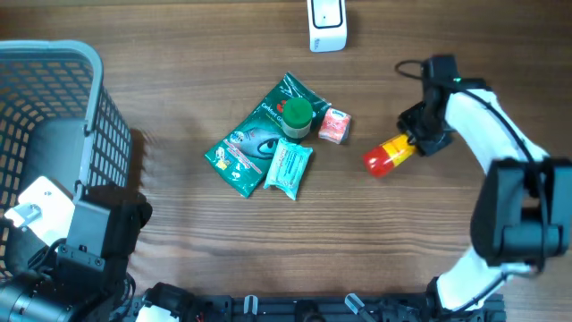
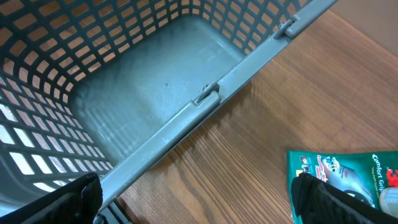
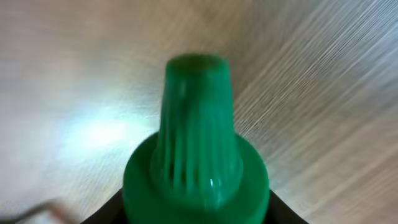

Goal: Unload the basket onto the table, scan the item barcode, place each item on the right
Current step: 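Grasp the sauce bottle by its green-capped end with the right gripper, then lift the sauce bottle and stand it upright beside the Kleenex pack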

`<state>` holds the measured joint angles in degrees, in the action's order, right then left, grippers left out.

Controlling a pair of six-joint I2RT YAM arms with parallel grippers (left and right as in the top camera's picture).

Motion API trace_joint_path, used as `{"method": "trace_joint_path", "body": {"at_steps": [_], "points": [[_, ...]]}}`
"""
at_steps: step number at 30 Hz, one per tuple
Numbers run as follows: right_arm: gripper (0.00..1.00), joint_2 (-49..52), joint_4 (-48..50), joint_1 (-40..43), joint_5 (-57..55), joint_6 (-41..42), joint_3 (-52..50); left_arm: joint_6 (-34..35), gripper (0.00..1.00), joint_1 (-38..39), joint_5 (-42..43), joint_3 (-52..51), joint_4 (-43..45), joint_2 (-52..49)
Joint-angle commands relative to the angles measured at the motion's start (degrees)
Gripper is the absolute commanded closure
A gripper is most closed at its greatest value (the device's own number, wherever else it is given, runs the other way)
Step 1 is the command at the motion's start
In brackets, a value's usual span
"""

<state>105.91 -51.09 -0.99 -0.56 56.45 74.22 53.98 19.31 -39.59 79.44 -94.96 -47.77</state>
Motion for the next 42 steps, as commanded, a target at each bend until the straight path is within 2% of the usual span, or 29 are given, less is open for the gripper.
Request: {"method": "trace_joint_path", "body": {"at_steps": [1, 3, 5, 8, 10, 11, 14, 16, 18, 22, 26, 28, 29, 32, 35, 37, 38, 39, 40, 42], "points": [[0.7, -13.3, -0.3, -0.2, -7.4, -5.5, 3.9, 0.9, 0.0, -0.5, -0.9, 0.0, 0.0, 0.2], [0.7, -18.4, -0.7, -0.5, -12.3, -5.5, 3.9, 0.9, 0.0, -0.5, -0.9, 0.0, 0.0, 0.2], [0.7, -22.3, -1.5, -2.8, -22.1, -5.5, 3.9, 0.9, 0.0, -0.5, -0.9, 0.0, 0.0, 0.2], [0.7, -22.1, -3.9, -11.5, -39.1, -5.4, 3.1, 0.9, 0.0, -0.5, -0.9, 0.0, 0.0, 0.2], [0.71, -21.2, -4.1, -16.8, -44.8, -4.4, 1.8, 0.9, 0.0, -0.5, -0.9, 0.0, 0.0, 0.2], [0.7, -20.0, -4.3, -19.8, -47.4, -1.3, 0.9, 0.9, 0.0, -0.5, -0.9, 0.0, 0.0, 0.2], [0.7, -15.6, -3.1, -23.1, -48.2, 5.4, -1.7, 0.9, 0.0, -0.5, -0.9, 0.0, 0.0, 0.2], [0.7, -11.9, -1.9, -23.6, -48.3, 6.9, -3.0, 0.9, 0.0, -0.5, -0.9, 0.0, 0.0, 0.2], [0.71, -7.1, -1.4, -23.6, -48.3, 6.8, -3.0, 0.9, 0.0, -0.5, -0.9, 0.0, 0.0, 0.2], [0.7, -5.5, 0.7, -23.6, -48.3, 7.2, -3.0, 0.9, 0.0, -0.5, -0.9, 0.0, 0.0, 0.2], [0.7, -5.2, 7.9, -23.6, -47.0, 7.1, -3.0, 0.9, 0.0, -0.5, -0.9, 0.0, 0.0, 0.2], [0.65, -4.9, 12.4, -23.6, -46.9, 6.1, -3.0, 0.9, 0.0, -0.5, -0.9, 0.0, 0.0, 0.2], [0.61, -4.8, 13.7, -23.6, -45.9, 4.5, -3.0, 0.9, 0.0, -0.5, -0.9, 0.0, 0.0, 0.2], [0.6, -4.3, 15.6, -23.6, -43.2, -1.2, -3.0, 0.9, 0.0, -0.5, -0.9, 0.0, 0.0, 0.2], [0.55, -2.5, 15.9, -23.6, -42.4, -3.2, -3.1, 0.9, 0.0, -0.5, -0.9, 0.0, 0.0, 0.2], [0.53, -2.3, 16.9, -23.6, -39.6, -8.0, -3.1, 0.9, 0.0, -0.5, -0.9, 0.0, 0.0, 0.2], [0.54, -2.3, 18.3, -23.6, -37.2, -13.1, -3.1, 0.9, 0.0, -0.5, -0.9, 0.0, 0.0, 0.2], [0.51, -2.3, 21.6, -23.6, -29.6, -26.3, -3.1, 0.9, 0.0, -0.5, -0.9, 0.0, 0.0, 0.2], [0.44, -2.3, 22.6, -23.6, -20.0, -39.1, -3.1, 0.9, 0.0, -0.5, -0.9, 0.0, 0.0, 0.2], [0.43, -2.4, 21.7, -23.6, -9.8, -49.7, -3.0, 0.9, 0.0, -0.5, -0.9, 0.0, 0.0, 0.2]]}}
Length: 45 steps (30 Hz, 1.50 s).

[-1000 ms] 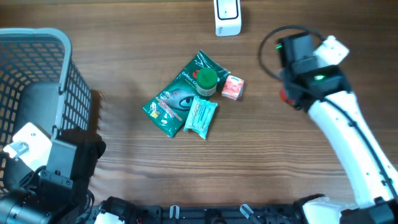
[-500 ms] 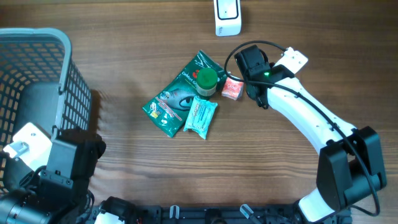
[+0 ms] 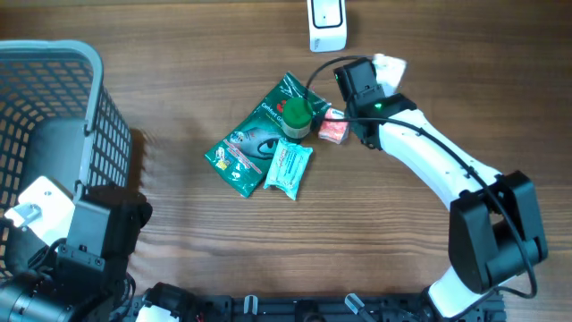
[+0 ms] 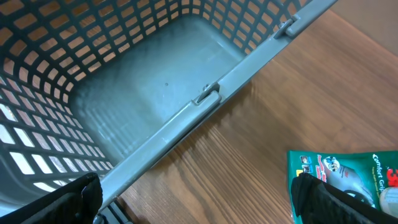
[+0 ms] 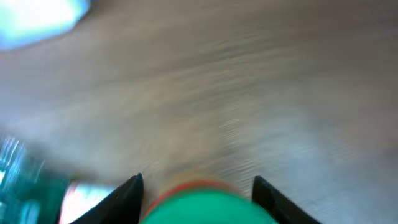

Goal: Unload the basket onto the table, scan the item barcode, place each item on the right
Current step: 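Lift the sauce bottle and stand it upright beside the Kleenex pack, then open the right gripper and raise it off the bottle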

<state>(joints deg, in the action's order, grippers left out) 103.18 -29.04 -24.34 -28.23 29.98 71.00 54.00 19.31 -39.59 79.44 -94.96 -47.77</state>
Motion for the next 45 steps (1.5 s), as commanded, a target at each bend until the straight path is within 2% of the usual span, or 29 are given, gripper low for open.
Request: {"method": "trace_joint_path", "body": {"at_steps": [1, 4, 8, 11, 12, 13, 15, 18, 19, 21, 22, 23, 24, 25, 26, 32, 33, 41, 43, 44, 45], "points": [[0.43, 0.3, -0.7, -0.2, 19.8, -25.3, 0.2, 0.9, 0.0, -0.5, -0.9, 0.0, 0.0, 0.2], [0.45, 0.3, -1.1, -0.2, 20.7, -34.6, 0.2, 0.9, 0.0, -0.5, -0.9, 0.0, 0.0, 0.2], [0.45, 0.1, -3.1, -0.2, 20.6, -36.4, 0.2, 0.9, 0.0, -0.5, -0.9, 0.0, 0.0, 0.2], [0.44, -2.3, -9.0, -0.2, 20.3, -39.1, 1.5, 0.9, 0.0, -0.5, -0.9, 0.0, 0.0, 0.2], [0.11, -3.6, -10.1, -0.2, 20.4, -38.9, 2.1, 0.9, 0.0, -0.5, -0.9, 0.0, 0.0, 0.2], [0.03, -5.6, -10.8, -0.2, 20.6, -37.5, 2.7, 0.9, 0.0, -0.5, -0.9, 0.0, 0.0, 0.2], [0.0, -10.8, -12.5, -0.2, 20.6, -33.8, 3.1, 0.9, 0.0, -0.5, -0.9, 0.0, 0.0, 0.2], [0.01, -17.7, -16.3, -0.2, 20.6, -21.9, 3.1, 0.9, 0.0, -0.5, -0.9, 0.0, 0.0, 0.2], [0.0, -19.8, -18.1, -0.1, 20.6, -13.6, 3.1, 0.9, 0.0, -0.5, -0.9, 0.0, 0.0, 0.2], [0.0, -22.2, -21.9, 0.8, 20.8, 8.6, 3.1, 0.9, 0.0, -0.5, -0.9, 0.0, 0.0, 0.2], [0.0, -22.9, -27.6, 2.0, 24.4, 31.4, 3.1, 0.9, 0.0, -0.5, -0.9, 0.0, 0.0, 0.2], [0.0, -22.9, -31.7, 2.6, 30.4, 49.5, 3.1, 0.9, 0.0, -0.5, -0.9, 0.0, 0.0, 0.2], [0.0, -22.9, -32.4, 2.6, 31.8, 56.0, 3.1, 0.9, 0.0, -0.5, -0.9, 0.0, 0.0, 0.2], [0.0, -22.9, -32.3, 2.5, 31.0, 56.1, 3.1, 0.9, 0.0, -0.5, -0.9, 0.0, 0.0, 0.2], [0.08, -22.7, -32.3, 2.4, 28.2, 55.7, 3.1, 0.9, 0.0, -0.5, -0.9, 0.0, 0.0, 0.2], [0.11, -21.6, -24.5, 2.4, 32.6, 72.9, 3.1, 0.9, 0.0, -0.5, -0.9, 0.0, 0.0, 0.2], [0.1, -20.8, -22.6, 2.4, 32.6, 73.6, 3.1, 0.9, 0.0, -0.5, -0.9, 0.0, 0.0, 0.2], [0.13, -8.0, -16.5, 6.8, 35.8, 71.3, 3.1, 0.9, 0.0, -0.5, -0.9, 0.0, 0.0, 0.2], [0.16, -7.9, -16.4, 7.5, 35.1, 70.2, 3.1, 0.9, 0.0, -0.5, -0.9, 0.0, 0.0, 0.2], [0.25, -7.9, -16.5, 7.5, 34.3, 68.3, 3.1, 0.9, 0.0, -0.5, -0.9, 0.0, 0.0, 0.2], [0.28, -7.9, -17.0, 7.5, 34.3, 66.0, 3.1, 0.9, 0.0, -0.5, -0.9, 0.0, 0.0, 0.2]]}}
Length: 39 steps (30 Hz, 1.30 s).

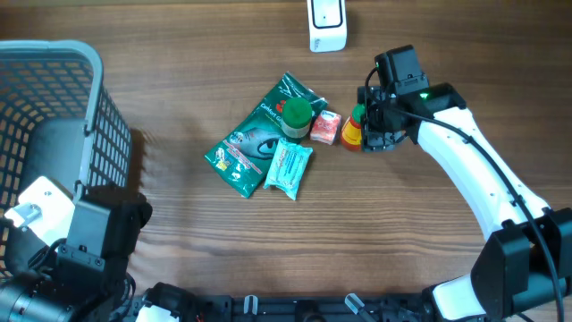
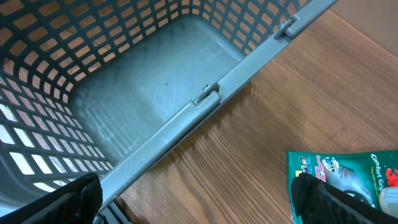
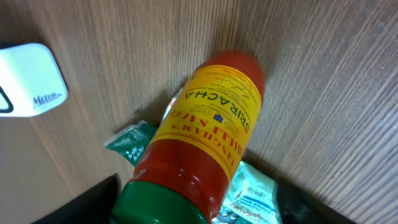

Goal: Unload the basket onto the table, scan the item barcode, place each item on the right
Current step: 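Open the right gripper and raise it off the bottle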

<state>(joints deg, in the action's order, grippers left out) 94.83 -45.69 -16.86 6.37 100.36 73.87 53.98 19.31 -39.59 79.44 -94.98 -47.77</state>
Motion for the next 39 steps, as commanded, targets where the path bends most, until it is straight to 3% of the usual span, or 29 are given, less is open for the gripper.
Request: {"method": "trace_joint_path", "body": {"at_steps": [1, 3, 6, 10, 12, 14, 18, 19, 20, 23, 26, 29, 39], "points": [[0.33, 0.5, -0.3, 0.0, 0.0, -8.0, 0.3, 0.9, 0.0, -0.5, -0.9, 0.0, 0.0, 0.2], [0.42, 0.5, -0.8, 0.0, 1.7, -16.5, 0.3, 0.9, 0.0, -0.5, -0.9, 0.0, 0.0, 0.2], [0.43, 0.4, -1.7, 0.0, 1.9, -27.5, 0.3, 0.9, 0.0, -0.5, -0.9, 0.0, 0.0, 0.2], [0.43, 0.4, -5.6, 0.5, 2.7, -57.4, 3.2, 0.9, 0.0, -0.5, -0.9, 0.0, 0.0, 0.2], [0.39, 0.4, -9.5, 0.5, 2.7, -74.0, 5.6, 0.9, 0.0, -0.5, -0.9, 0.0, 0.0, 0.2], [0.29, 0.4, -11.5, 0.5, 2.4, -83.0, 8.2, 0.9, 0.0, -0.5, -0.9, 0.0, 0.0, 0.2], [0.18, 0.4, -19.4, 0.5, 2.3, -83.6, 19.7, 0.9, 0.0, -0.5, -0.9, 0.0, 0.0, 0.2], [0.13, 0.1, -23.7, 0.5, 2.3, -79.0, 24.7, 0.9, 0.0, -0.5, -0.9, 0.0, 0.0, 0.2], [0.0, -0.4, -26.7, 0.9, 2.3, -74.7, 28.3, 0.9, 0.0, -0.5, -0.9, 0.0, 0.0, 0.2], [0.0, -3.2, -34.4, 6.6, 2.3, -55.6, 32.6, 0.9, 0.0, -0.5, -0.9, 0.0, 0.0, 0.2], [0.0, -2.9, -36.6, 17.7, 7.6, -49.4, 31.6, 0.9, 0.0, -0.5, -0.9, 0.0, 0.0, 0.2], [0.0, 0.9, -36.1, 24.9, 12.6, -49.5, 29.1, 0.9, 0.0, -0.5, -0.9, 0.0, 0.0, 0.2], [0.0, 30.3, -36.9, 24.9, 38.8, -78.3, 25.1, 0.9, 0.0, -0.5, -0.9, 0.0, 0.0, 0.2]]}}
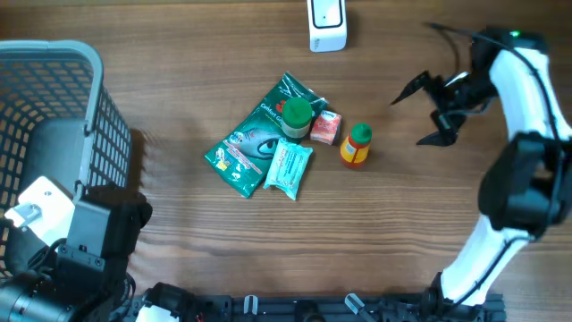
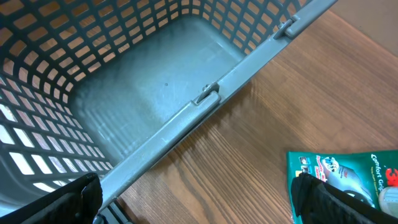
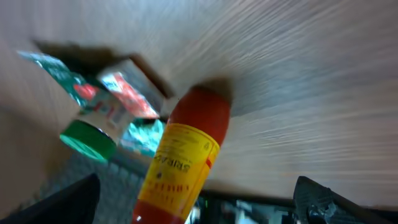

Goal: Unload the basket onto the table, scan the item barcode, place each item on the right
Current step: 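Open the right gripper and raise it off the bottle, then grasp the upright sauce bottle by its red base with the right gripper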

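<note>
The sriracha bottle (image 1: 355, 145), red and yellow with a green cap, stands upright on the table beside the small red box (image 1: 325, 127). My right gripper (image 1: 422, 114) is open and hangs off to the bottle's right, apart from it. In the right wrist view the bottle (image 3: 185, 155) shows blurred ahead of the spread right gripper (image 3: 196, 193). The white scanner (image 1: 327, 25) sits at the far edge. My left gripper (image 2: 196, 196) is open over the wood by the basket, holding nothing.
A grey mesh basket (image 1: 54, 55) fills the left side, its rim (image 2: 205, 99) close in the left wrist view. A green pouch (image 1: 255, 134), a green-capped jar (image 1: 297, 114) and a teal packet (image 1: 288, 167) lie clustered mid-table. The pouch's corner (image 2: 342, 171) shows by my left finger.
My right gripper let go of the sriracha bottle and now sits open further right and back. The bottle stands alone beside the red box. The left arm has not moved.
My right gripper first held the bottle at the table's right side. Then it was up near the scanner with the bottle in it. Then it held the bottle beside the red box. Now the bottle stands there free and the gripper is open, away to the right.
</note>
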`<state>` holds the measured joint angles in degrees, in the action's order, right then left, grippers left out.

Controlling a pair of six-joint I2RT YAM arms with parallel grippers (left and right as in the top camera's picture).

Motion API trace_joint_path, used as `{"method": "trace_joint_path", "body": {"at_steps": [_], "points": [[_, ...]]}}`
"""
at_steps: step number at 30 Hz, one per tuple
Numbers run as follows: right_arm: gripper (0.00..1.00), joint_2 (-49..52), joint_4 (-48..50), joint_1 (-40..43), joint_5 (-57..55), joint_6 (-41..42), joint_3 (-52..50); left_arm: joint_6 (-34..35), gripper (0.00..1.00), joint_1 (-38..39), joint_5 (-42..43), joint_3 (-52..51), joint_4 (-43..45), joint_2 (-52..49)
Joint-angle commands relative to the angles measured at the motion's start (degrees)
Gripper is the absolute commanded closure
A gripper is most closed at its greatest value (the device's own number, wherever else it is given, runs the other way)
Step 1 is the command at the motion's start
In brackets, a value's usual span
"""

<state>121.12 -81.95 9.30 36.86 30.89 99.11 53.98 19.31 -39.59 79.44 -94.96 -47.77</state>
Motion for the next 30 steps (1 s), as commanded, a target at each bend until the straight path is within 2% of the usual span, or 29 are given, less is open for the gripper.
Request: {"method": "trace_joint_path", "body": {"at_steps": [1, 5, 10, 19, 21, 23, 24, 27, 30], "points": [[0.0, 5.8, -0.8, -2.2, 8.2, -10.2, -0.2, 0.9, 0.0, -0.5, -0.9, 0.0, 0.0, 0.2], [0.0, 7.0, 2.9, -7.8, 6.7, -11.1, -1.1, 0.9, 0.0, -0.5, -0.9, 0.0, 0.0, 0.2], [0.0, 7.0, 9.1, -12.9, 6.3, -8.2, -5.6, 0.9, 0.0, -0.5, -0.9, 0.0, 0.0, 0.2], [0.01, 7.0, 15.8, -13.4, 12.3, -6.6, -17.8, 0.9, 0.0, -0.5, -0.9, 0.0, 0.0, 0.2], [0.12, 7.0, 15.8, -13.4, 12.6, -6.6, -17.8, 0.9, 0.0, -0.5, -0.9, 0.0, 0.0, 0.2], [0.3, 7.0, 13.9, -13.4, 13.0, -6.3, -17.8, 0.9, 0.0, -0.5, -0.9, 0.0, 0.0, 0.2], [0.35, 6.9, 13.1, -13.4, 13.0, -6.3, -17.8, 0.9, 0.0, -0.5, -0.9, 0.0, 0.0, 0.2], [0.37, 6.9, 11.0, -13.4, 13.7, -7.0, -17.8, 0.9, 0.0, -0.5, -0.9, 0.0, 0.0, 0.2], [0.44, 6.9, 7.0, -13.4, 21.6, -16.3, -17.8, 0.9, 0.0, -0.5, -0.9, 0.0, 0.0, 0.2]]}}
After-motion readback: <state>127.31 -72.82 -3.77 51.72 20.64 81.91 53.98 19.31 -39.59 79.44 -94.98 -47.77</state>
